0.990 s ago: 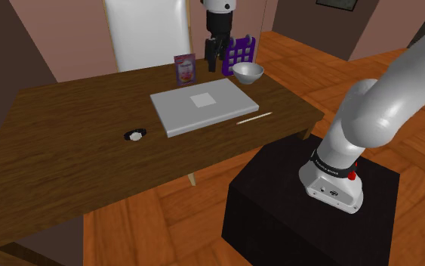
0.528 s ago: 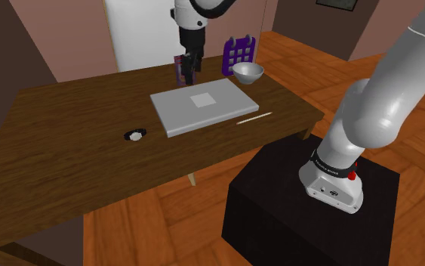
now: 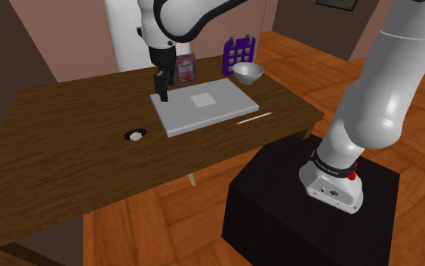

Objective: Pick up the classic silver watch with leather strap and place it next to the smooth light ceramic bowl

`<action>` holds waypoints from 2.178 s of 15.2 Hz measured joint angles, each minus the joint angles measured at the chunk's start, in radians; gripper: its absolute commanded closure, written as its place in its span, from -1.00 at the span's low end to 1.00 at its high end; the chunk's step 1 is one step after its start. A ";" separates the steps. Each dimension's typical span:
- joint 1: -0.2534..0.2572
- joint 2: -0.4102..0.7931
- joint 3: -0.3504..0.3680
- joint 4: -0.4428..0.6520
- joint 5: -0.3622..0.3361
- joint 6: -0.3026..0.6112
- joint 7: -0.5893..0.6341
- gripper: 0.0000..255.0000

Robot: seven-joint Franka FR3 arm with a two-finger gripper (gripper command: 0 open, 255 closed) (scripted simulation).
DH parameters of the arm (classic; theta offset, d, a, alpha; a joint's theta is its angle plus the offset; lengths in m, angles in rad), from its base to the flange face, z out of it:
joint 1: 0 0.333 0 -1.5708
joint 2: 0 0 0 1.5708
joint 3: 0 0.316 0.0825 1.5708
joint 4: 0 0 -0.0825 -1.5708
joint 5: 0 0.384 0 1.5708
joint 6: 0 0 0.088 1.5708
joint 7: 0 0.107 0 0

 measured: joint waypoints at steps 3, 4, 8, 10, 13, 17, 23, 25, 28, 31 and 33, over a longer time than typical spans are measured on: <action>0.027 0.094 0.020 0.073 -0.032 0.026 -0.006 -1.00; 0.036 0.118 0.026 0.092 -0.041 0.031 -0.009 -1.00; 0.087 0.236 0.051 0.209 -0.088 0.035 -0.008 -1.00; 0.110 0.298 0.059 0.270 -0.112 0.038 -0.016 -1.00; 0.149 0.380 0.070 0.359 -0.144 0.032 -0.026 -1.00; 0.166 0.431 0.068 0.378 -0.163 0.063 -0.021 -1.00; 0.168 0.459 0.062 0.364 -0.174 0.105 -0.015 -1.00; 0.168 0.460 0.061 0.363 -0.174 0.107 -0.015 -1.00; 0.168 0.460 0.061 0.363 -0.174 0.107 -0.015 1.00; 0.168 0.460 0.061 0.363 -0.174 0.107 -0.015 1.00; 0.168 0.460 0.061 0.363 -0.174 0.107 -0.015 1.00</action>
